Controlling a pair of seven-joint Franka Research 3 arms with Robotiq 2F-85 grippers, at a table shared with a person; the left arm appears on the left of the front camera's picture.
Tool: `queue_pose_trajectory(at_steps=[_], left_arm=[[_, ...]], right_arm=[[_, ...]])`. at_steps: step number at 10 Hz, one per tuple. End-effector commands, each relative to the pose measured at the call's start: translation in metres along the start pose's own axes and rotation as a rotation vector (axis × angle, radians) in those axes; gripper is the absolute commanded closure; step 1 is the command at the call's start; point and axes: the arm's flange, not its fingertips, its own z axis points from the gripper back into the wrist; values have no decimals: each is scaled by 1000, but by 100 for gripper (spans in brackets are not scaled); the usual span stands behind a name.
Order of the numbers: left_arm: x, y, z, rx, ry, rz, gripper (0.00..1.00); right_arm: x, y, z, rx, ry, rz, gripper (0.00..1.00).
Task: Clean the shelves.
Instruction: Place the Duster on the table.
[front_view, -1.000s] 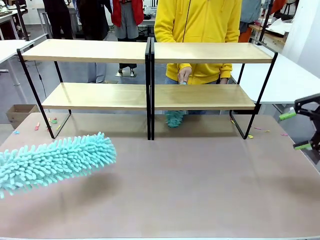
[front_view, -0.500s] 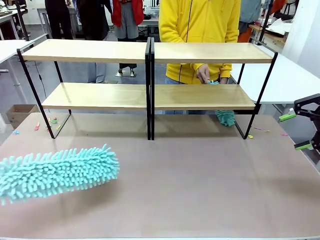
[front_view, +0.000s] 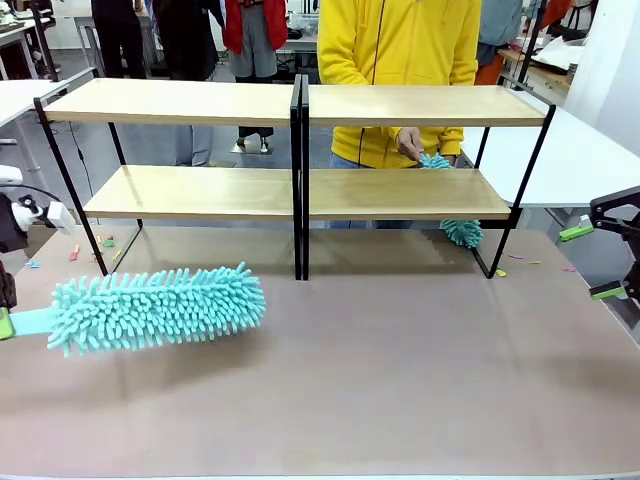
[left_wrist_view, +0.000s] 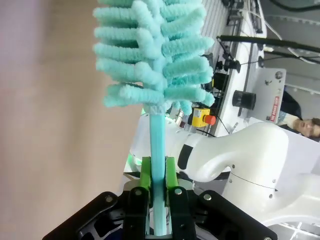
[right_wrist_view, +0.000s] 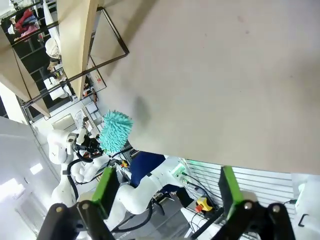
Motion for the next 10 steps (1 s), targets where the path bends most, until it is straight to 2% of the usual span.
queue_pose_trajectory(at_steps=[1, 2, 3, 4, 5, 7, 8, 9, 10], left_arm=[[-3, -1, 8, -31, -37, -14, 88], [-3, 3, 7, -33, -15, -14, 74], [-4, 2, 7, 21, -7, -5, 28], [-6, -3, 9, 117, -50, -14, 15], [-9, -8, 17, 269, -161, 23, 0], [-19, -26, 36, 529, -529, 90, 0], [-31, -39, 49, 574, -746, 120, 0], [-39, -51, 53, 429, -855, 110, 0], [-41, -61, 44, 234, -915, 73, 0]], right_arm=[[0, 2, -1, 21, 2, -5, 0], [0, 2, -1, 21, 2, -5, 0], [0, 2, -1, 21, 2, -5, 0], [0, 2, -1, 21, 2, -5, 0], [0, 2, -1, 21, 2, -5, 0], [0, 2, -1, 21, 2, -5, 0], [0, 2, -1, 21, 2, -5, 0], [0, 2, -1, 21, 2, -5, 0], [0, 0, 0, -3, 0, -1, 0]])
